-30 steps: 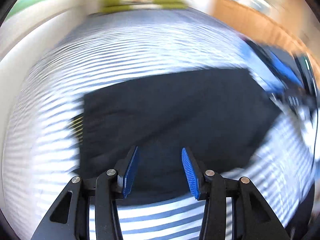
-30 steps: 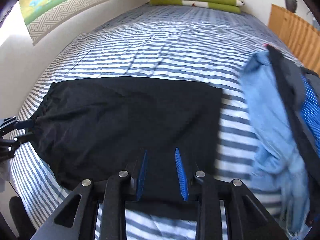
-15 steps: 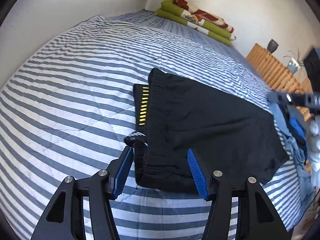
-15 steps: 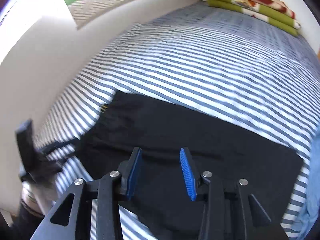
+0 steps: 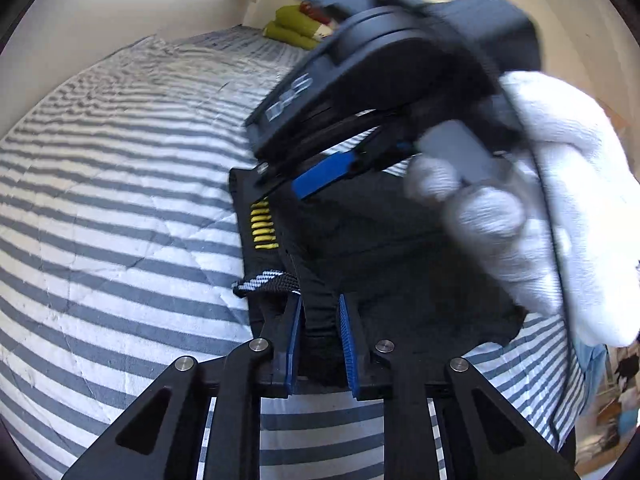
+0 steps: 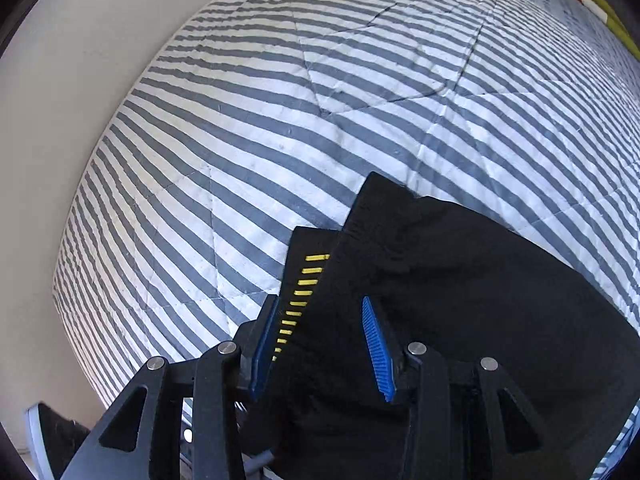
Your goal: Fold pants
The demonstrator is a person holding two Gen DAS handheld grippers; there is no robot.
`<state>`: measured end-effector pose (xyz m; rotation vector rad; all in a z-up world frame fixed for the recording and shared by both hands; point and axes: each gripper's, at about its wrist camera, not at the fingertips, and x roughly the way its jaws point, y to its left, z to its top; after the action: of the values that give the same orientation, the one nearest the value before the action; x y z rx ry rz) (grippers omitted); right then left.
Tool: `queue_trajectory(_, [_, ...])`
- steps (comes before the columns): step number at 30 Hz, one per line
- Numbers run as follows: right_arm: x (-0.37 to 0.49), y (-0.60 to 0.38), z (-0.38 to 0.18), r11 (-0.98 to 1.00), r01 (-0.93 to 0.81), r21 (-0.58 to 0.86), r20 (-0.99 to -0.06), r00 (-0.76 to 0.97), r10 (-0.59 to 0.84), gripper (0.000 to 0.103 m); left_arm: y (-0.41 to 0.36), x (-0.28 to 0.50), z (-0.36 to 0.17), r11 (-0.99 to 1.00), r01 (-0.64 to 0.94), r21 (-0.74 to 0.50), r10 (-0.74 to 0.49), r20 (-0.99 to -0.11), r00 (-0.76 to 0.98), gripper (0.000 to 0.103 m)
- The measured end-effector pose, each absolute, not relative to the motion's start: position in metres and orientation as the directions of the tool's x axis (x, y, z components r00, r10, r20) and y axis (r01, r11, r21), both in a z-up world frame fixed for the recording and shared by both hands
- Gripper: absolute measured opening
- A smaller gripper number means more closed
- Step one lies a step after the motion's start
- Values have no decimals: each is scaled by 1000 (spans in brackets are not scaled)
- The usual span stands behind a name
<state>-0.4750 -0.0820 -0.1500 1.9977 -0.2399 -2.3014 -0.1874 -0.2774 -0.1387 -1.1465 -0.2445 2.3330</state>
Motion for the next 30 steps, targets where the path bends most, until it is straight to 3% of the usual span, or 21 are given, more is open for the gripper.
queue_trajectory(3, [-474, -83, -157, -994, -58, 95, -988, -124, -87, 38, -282, -186, -133, -820, -390, -418, 570, -655, -496, 19])
queue_trajectory(6, [-469, -75, -157, -986, -87, 144, -983, -126, -132, 37, -289, -185, -137, -815, -382, -436, 578, -656, -484, 19])
queue_trajectory(13, [-449, -69, -142, -979, -77, 188, -972, -158, -174, 16, -294, -176, -145, -804, -386, -453, 593, -654, -469, 18])
queue_trajectory(23, [-429, -77, -131, -962, -20, 271, -941, -216, -261, 8, -308, -166, -142, -796, -398, -457, 604, -650, -462, 17])
queue_trajectory(26, [-428, -95, -135, -959, 51, 279, -940, -190, -283, 8, -311, -169, -142, -799, -360, -482, 601, -656, -456, 29])
queue_trajectory(28, [-427, -99, -142, -961, 68, 269, -948, -160, -276, 8, -320, -175, -145, -810, -301, -504, 586, -662, -468, 65])
queue_trajectory(30, [-430, -98, -146, -952, 69, 298, -945, -123, -304, 12, -327, -177, -144, -804, -284, -523, 592, -649, -479, 65])
